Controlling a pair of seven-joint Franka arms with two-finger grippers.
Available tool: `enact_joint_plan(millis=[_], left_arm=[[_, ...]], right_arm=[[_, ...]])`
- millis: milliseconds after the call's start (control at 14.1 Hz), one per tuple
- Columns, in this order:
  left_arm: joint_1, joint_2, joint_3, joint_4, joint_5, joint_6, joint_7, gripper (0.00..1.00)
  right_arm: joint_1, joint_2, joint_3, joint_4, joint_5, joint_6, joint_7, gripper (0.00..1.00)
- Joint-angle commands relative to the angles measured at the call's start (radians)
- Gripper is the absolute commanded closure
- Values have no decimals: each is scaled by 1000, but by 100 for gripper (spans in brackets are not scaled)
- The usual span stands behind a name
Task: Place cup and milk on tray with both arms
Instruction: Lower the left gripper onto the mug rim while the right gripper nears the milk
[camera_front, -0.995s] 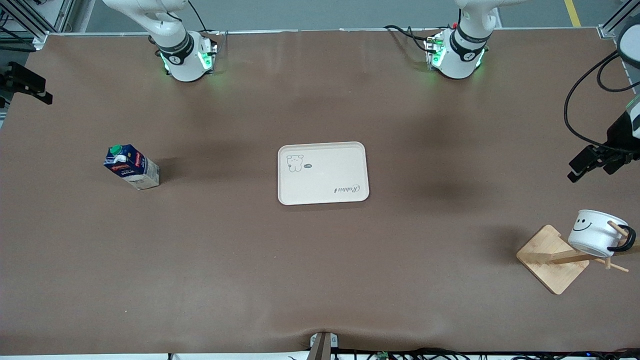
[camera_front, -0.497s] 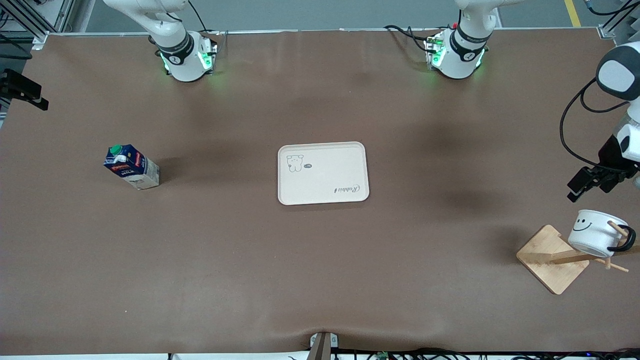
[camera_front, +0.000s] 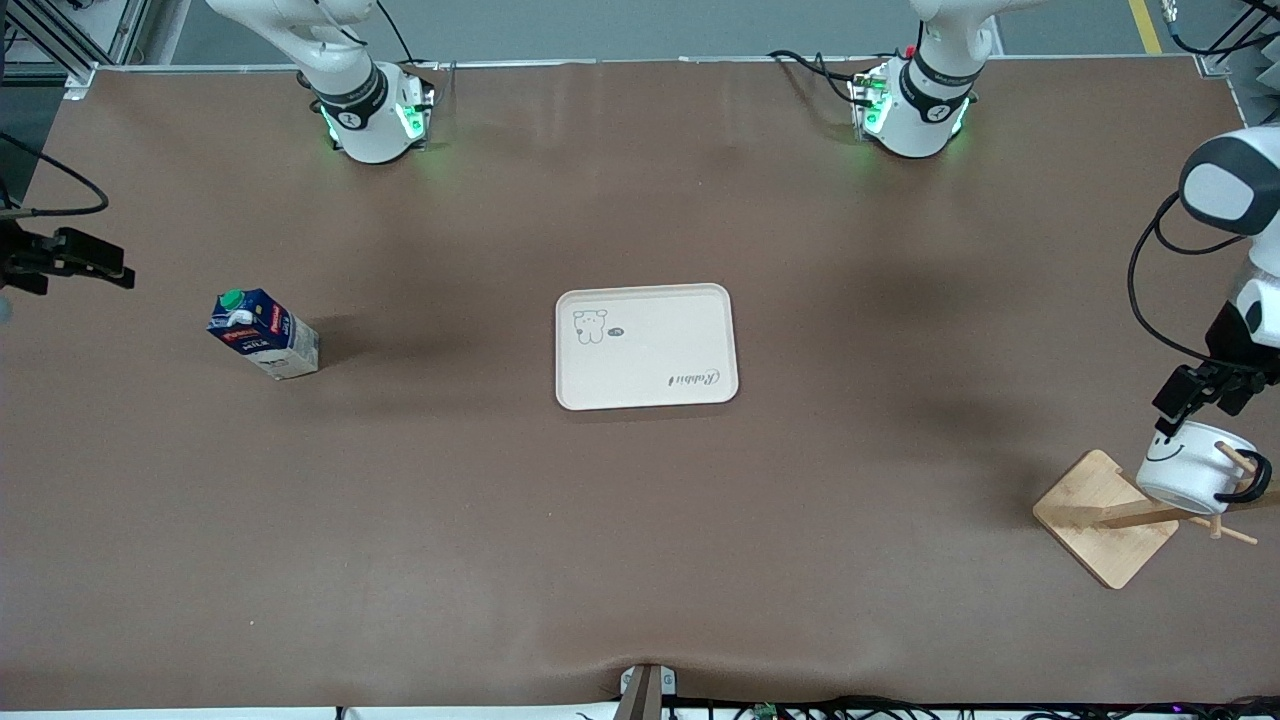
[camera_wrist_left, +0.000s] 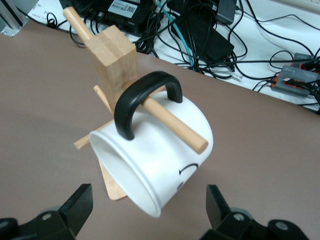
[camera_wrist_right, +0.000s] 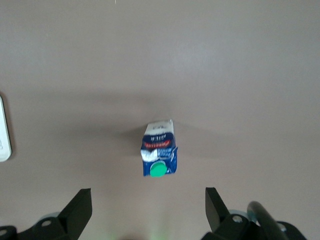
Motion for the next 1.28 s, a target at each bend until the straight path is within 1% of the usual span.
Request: enact_joint_plan(millis=[0,142,213,284,497,640,782,924,1208], left_arm=[[2,17,-12,6,-57,46,18,0],[-4,23,-13,11,-92,48,20,0],[-3,25,-19,11,-94,51,21,2],[-3,29,-21,14,-93,51,21,7],[-3,39,-21,15,-94,66,23,19],[-3,43,-21,15,-93,71,38,29],[-3,48,-21,15,-94,86,55,42],[-4,51,-21,15,-94,86,56,51],[-6,48,-39,15,-96,86,56,78]], right_arm=[[-12,2,9,29,18,-8,3,0],[-21,9,7,25,53,-2,4,0],[-32,55,7,22,62,-3,3,0],[-35,112,6,26,68,-30,1,0],[-58,117,7,26,88,-43,4,0],[-70,137,6,23,88,-43,7,0],[-76,163,6,23,88,-41,7,0],[-72,163,6,22,87,-48,7,0],[-75,168,6,26,83,-60,6,0]])
